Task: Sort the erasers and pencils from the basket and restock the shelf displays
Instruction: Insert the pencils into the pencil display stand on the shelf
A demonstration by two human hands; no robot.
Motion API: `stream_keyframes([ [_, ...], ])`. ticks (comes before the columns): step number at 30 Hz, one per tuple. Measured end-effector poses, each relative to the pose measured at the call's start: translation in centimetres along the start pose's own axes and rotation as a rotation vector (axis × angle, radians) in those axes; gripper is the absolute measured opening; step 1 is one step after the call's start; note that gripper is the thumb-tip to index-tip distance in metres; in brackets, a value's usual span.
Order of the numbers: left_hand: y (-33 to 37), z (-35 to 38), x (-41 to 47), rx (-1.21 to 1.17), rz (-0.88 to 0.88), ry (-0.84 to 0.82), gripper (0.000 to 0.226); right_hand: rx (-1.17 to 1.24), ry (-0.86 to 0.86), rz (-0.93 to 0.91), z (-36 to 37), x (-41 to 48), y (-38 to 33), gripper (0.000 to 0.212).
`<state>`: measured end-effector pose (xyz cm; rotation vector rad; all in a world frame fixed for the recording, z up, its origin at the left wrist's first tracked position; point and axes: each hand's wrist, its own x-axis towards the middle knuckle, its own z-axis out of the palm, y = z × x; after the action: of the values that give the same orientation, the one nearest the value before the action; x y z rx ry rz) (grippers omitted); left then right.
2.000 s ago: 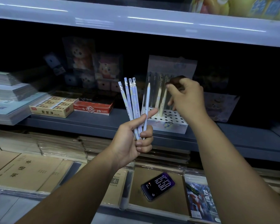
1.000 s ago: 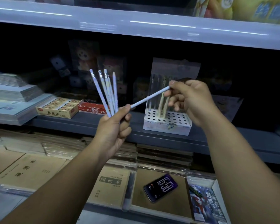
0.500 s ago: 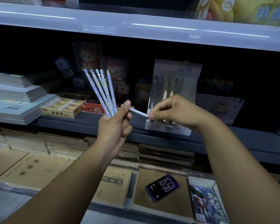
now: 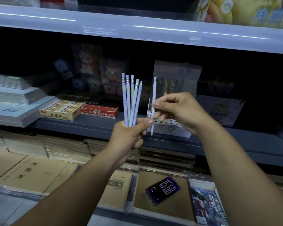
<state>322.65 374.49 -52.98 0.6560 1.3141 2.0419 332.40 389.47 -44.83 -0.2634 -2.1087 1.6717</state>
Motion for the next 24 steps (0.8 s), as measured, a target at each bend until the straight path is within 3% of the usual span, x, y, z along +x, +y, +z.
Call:
stream_keyframes([
  [7, -0.4, 0.4, 0.0, 0.041, -0.018, -0.016, 0.011, 0.018, 0.03, -0.001, -0.3, -0.3, 0.0, 0.011],
  [17, -1.0, 1.2, -0.4, 0.111, -0.049, -0.084, 0.014, 0.121, 0.293, -0.058, -1.5, -0.1, -0.9, 0.01],
  [24, -1.3, 0.9, 0.0, 0.083, -0.076, -0.008, 0.032, 0.156, 0.735, -0.168, -4.3, 0.5, -0.7, 0.02],
])
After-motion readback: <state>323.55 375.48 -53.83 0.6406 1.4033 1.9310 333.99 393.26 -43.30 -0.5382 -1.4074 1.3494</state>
